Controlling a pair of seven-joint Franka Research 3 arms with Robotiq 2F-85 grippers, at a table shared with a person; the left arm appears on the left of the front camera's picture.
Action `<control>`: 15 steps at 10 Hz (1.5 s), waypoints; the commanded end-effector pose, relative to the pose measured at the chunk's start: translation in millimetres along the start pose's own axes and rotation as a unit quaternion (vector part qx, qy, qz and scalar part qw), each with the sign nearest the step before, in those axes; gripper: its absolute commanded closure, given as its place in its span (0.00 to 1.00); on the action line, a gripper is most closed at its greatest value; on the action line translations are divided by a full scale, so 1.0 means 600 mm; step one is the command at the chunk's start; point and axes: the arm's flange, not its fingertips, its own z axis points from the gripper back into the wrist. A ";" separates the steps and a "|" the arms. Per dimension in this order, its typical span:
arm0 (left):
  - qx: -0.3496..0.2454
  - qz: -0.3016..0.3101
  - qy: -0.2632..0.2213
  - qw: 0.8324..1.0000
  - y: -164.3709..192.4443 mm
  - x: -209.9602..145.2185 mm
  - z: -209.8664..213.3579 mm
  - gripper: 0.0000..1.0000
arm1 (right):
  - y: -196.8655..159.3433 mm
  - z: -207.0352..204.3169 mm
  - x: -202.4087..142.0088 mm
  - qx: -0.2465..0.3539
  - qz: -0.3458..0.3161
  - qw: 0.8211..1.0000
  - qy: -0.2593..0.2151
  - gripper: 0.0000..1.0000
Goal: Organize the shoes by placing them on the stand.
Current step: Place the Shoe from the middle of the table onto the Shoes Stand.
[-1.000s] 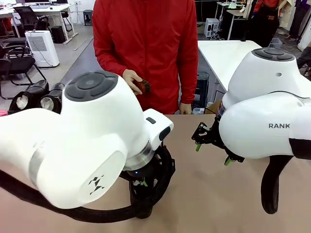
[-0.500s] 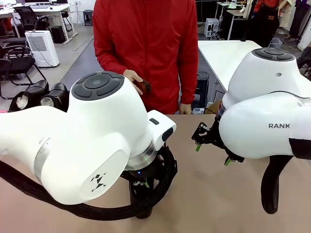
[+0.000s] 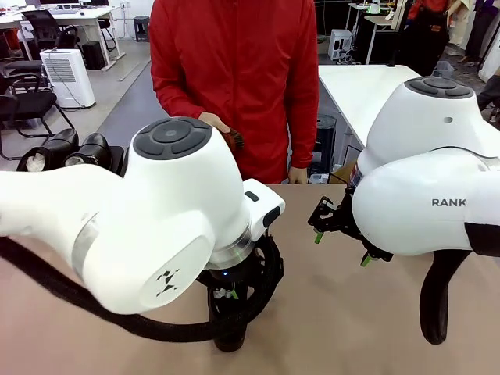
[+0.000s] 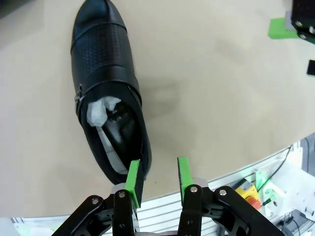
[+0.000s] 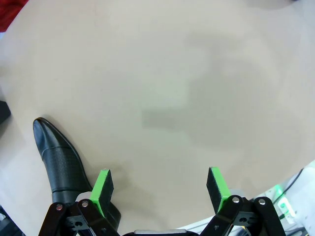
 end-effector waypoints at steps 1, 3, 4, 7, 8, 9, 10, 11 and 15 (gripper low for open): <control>0.018 0.016 0.003 1.000 -0.015 0.029 -0.026 0.60 | 0.003 0.001 0.006 0.008 0.008 1.000 0.006 0.00; 0.030 0.021 0.010 0.999 -0.012 0.046 -0.053 0.60 | 0.003 0.001 0.006 0.008 0.008 1.000 0.006 0.00; 0.040 0.024 0.013 0.999 -0.013 0.055 -0.065 0.60 | 0.003 0.001 0.006 0.008 0.008 1.000 0.006 0.00; 0.049 0.035 0.025 0.998 -0.009 0.067 -0.101 0.60 | 0.003 0.001 0.006 0.008 0.008 1.000 0.006 0.00; 0.061 0.038 0.025 0.997 -0.008 0.069 -0.114 0.60 | 0.003 0.001 0.006 0.008 0.008 1.000 0.006 0.00; 0.063 0.039 0.030 0.997 -0.009 0.070 -0.123 0.60 | 0.003 0.001 0.006 0.008 0.008 1.000 0.006 0.00; 0.068 0.038 0.032 0.996 -0.009 0.071 -0.130 0.60 | 0.003 0.001 0.006 0.008 0.008 1.000 0.006 0.00; 0.071 0.036 0.026 0.997 -0.009 0.072 -0.134 0.60 | 0.003 0.001 0.006 0.008 0.008 1.000 0.006 0.00; 0.078 0.027 0.036 0.996 -0.004 0.069 -0.139 1.00 | 0.003 0.001 0.006 0.008 0.008 1.000 0.006 0.00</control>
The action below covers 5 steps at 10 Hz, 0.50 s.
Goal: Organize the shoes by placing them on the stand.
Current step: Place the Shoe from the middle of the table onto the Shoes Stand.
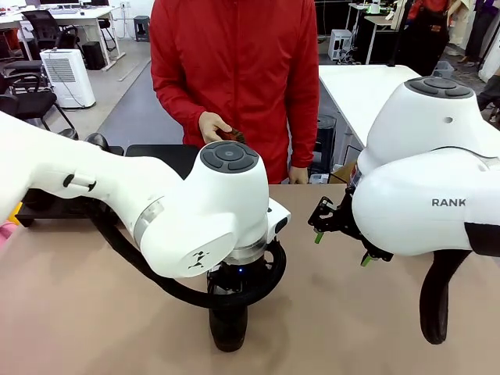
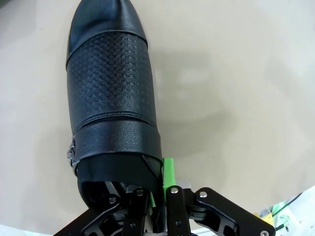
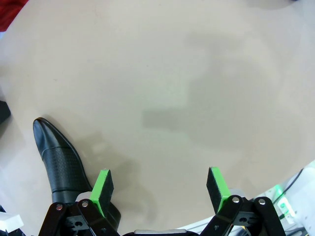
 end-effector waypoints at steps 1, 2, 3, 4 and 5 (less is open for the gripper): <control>0.015 0.006 -0.002 1.000 -0.005 0.004 -0.011 1.00 | 0.003 0.001 0.006 0.008 0.008 1.000 0.006 0.00; 0.018 0.006 -0.002 1.000 -0.004 0.002 -0.014 1.00 | 0.003 0.001 0.006 0.008 0.008 1.000 0.006 0.00; 0.021 0.007 0.000 1.000 -0.001 0.001 -0.019 1.00 | 0.003 0.001 0.006 0.008 0.008 1.000 0.006 0.00; 0.021 0.010 0.002 1.000 0.002 0.000 -0.018 1.00 | 0.003 0.001 0.006 0.008 0.008 1.000 0.006 0.00; 0.001 0.010 0.002 1.000 0.006 -0.006 0.007 1.00 | 0.003 0.001 0.006 0.008 0.008 1.000 0.006 0.00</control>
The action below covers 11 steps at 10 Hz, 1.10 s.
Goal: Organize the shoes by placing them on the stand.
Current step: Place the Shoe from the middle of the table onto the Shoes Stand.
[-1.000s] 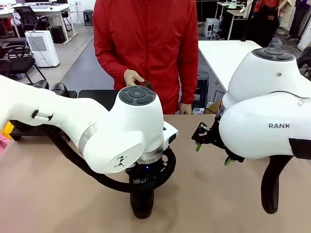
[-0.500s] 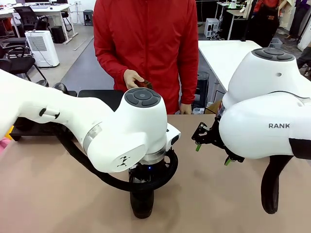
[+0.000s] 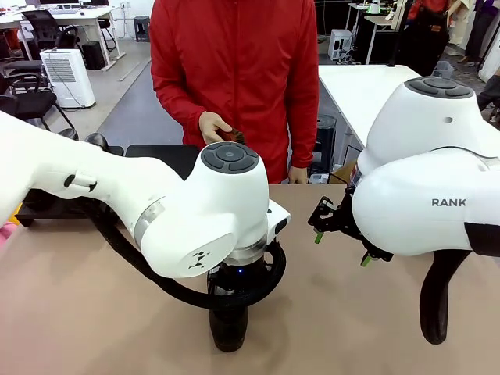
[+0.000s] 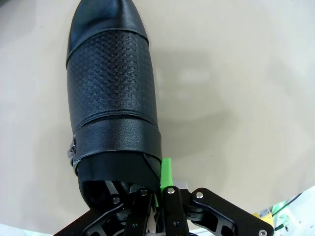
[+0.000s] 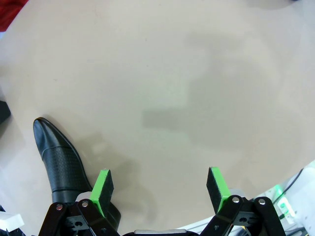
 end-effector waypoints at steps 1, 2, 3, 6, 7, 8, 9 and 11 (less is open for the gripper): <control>-0.015 0.012 -0.006 1.000 0.012 -0.012 0.047 1.00 | 0.003 0.001 0.006 0.008 0.008 1.000 0.006 0.00; -0.032 0.015 -0.020 0.999 0.024 -0.016 0.090 1.00 | 0.003 0.001 0.006 0.008 0.008 1.000 0.006 0.00; -0.040 0.017 -0.055 0.998 0.048 -0.011 0.143 1.00 | 0.003 0.001 0.006 0.008 0.008 1.000 0.006 0.00; -0.019 0.044 -0.148 0.988 0.147 0.054 0.233 1.00 | 0.003 0.001 0.006 0.008 0.008 1.000 0.006 0.00; -0.011 0.041 -0.182 0.982 0.186 0.094 0.238 1.00 | 0.003 0.001 0.006 0.008 0.008 1.000 0.006 0.00; -0.003 0.054 -0.205 0.977 0.223 0.133 0.233 1.00 | 0.003 0.001 0.006 0.008 0.008 1.000 0.006 0.00; -0.002 0.052 -0.234 0.971 0.250 0.167 0.231 1.00 | 0.003 0.001 0.006 0.008 0.008 1.000 0.006 0.00; 0.011 0.040 -0.263 0.964 0.290 0.231 0.220 1.00 | 0.003 0.001 0.006 0.008 0.008 1.000 0.006 0.00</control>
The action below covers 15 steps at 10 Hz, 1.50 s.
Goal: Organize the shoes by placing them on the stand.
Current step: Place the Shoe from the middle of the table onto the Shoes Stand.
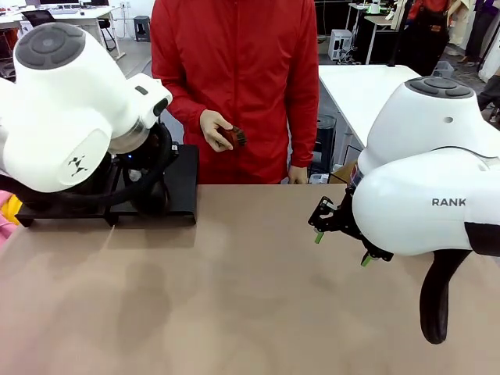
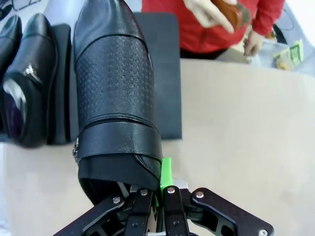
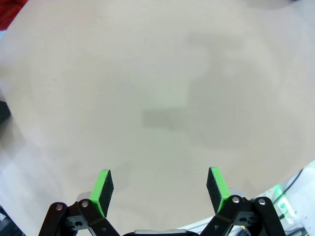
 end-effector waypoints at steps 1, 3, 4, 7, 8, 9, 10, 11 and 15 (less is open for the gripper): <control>0.008 -0.021 -0.027 0.999 -0.007 0.039 -0.036 1.00 | 0.004 0.001 0.005 0.008 0.008 1.000 0.006 0.00; 0.020 -0.032 -0.028 0.999 0.020 0.070 -0.066 1.00 | 0.004 0.001 0.005 0.008 0.008 1.000 0.006 0.00; 0.025 -0.042 -0.031 0.998 0.031 0.079 -0.077 1.00 | 0.004 0.001 0.005 0.008 0.008 1.000 0.006 0.00; 0.042 -0.083 -0.044 0.995 0.066 0.104 -0.121 1.00 | 0.004 0.001 0.005 0.008 0.008 1.000 0.006 0.00; 0.046 -0.102 -0.038 0.993 0.076 0.107 -0.141 1.00 | 0.004 0.001 0.005 0.008 0.008 1.000 0.006 0.00; 0.047 -0.118 -0.038 0.991 0.078 0.107 -0.153 1.00 | 0.004 0.001 0.005 0.008 0.008 1.000 0.006 0.00; 0.050 -0.121 -0.029 0.991 0.083 0.106 -0.167 1.00 | 0.004 0.001 0.005 0.008 0.008 1.000 0.006 0.00; 0.055 -0.130 -0.023 0.990 0.086 0.104 -0.175 1.00 | 0.004 0.001 0.005 0.008 0.008 1.000 0.006 0.00; 0.075 -0.161 -0.007 0.984 0.088 0.104 -0.158 1.00 | 0.004 0.001 0.005 0.008 0.008 1.000 0.006 0.00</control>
